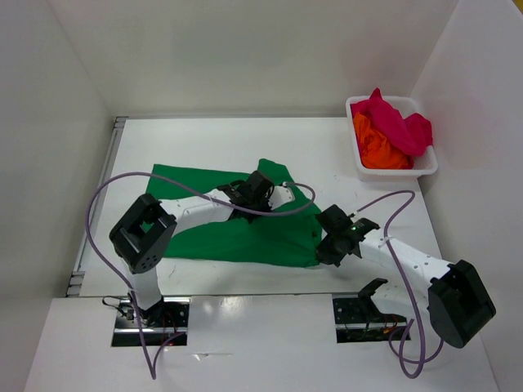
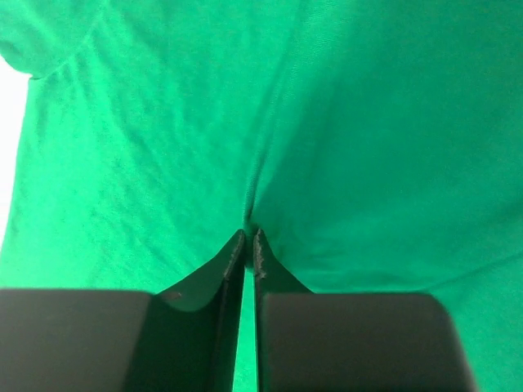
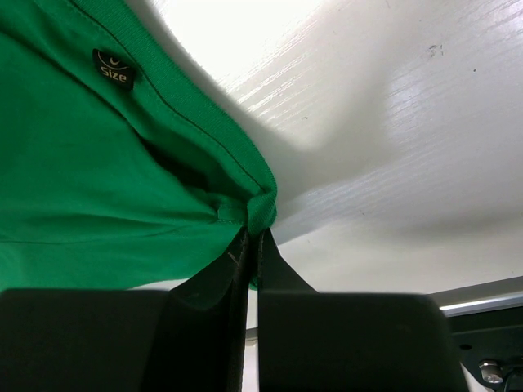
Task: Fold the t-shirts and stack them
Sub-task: Fold the flattened tshirt in 1/3 of the way
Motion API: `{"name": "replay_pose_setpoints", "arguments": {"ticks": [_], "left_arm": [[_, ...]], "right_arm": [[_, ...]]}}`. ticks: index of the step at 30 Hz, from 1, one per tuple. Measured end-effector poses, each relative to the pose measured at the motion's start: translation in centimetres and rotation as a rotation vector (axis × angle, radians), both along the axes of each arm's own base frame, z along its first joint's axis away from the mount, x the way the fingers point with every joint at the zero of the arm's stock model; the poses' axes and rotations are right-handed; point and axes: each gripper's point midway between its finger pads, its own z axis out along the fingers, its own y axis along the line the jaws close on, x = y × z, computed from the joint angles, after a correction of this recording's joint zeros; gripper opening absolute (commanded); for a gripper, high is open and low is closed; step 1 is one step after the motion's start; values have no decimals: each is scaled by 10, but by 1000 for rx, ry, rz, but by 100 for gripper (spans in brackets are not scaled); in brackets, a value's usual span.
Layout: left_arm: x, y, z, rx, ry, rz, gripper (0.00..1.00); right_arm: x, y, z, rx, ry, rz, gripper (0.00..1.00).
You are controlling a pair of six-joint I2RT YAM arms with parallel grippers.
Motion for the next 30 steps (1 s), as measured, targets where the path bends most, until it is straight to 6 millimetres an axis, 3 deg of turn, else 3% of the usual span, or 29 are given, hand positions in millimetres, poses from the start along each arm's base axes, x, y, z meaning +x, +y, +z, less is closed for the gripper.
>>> {"name": "replay_pose_setpoints", "arguments": {"ticks": [1,5,6,9,12,16,18,20,22,24,28,30], "left_arm": [[4,2,0,3,-4,11,21],[12,14,-3,21,-3,59,61],[14,19,-3,21,2,75,67],[21,41,3,19,23,133,81],[27,68,24,3,16,193,85],[33,115,75,-57,-56,296,85],[31,151,94,-83,-75,371,85],[27,206,102,-77,-89,501,85],[12,260,91,-20,-79,628,87],[-20,299,63,57,-11,726,87],[-87,346,9,195,183,838,88],[-108,366,-4,231,237,895,88]], "right_arm": [[0,0,0,0,0,0,2],[-1,0,-1,-5,6,0,21],[-1,-1,-2,-6,8,1,27],[-1,-2,-3,-14,12,2,33],[-1,-2,-4,-19,12,2,36],[-1,-3,-4,-26,9,3,48],[-1,-4,-4,-29,9,5,50],[-1,-4,-5,-31,10,7,50],[-2,-4,-6,-36,17,11,50],[-3,-5,-10,-49,31,17,50],[-4,-4,-14,-66,56,34,41],[-3,-4,-15,-72,60,43,28]]}}
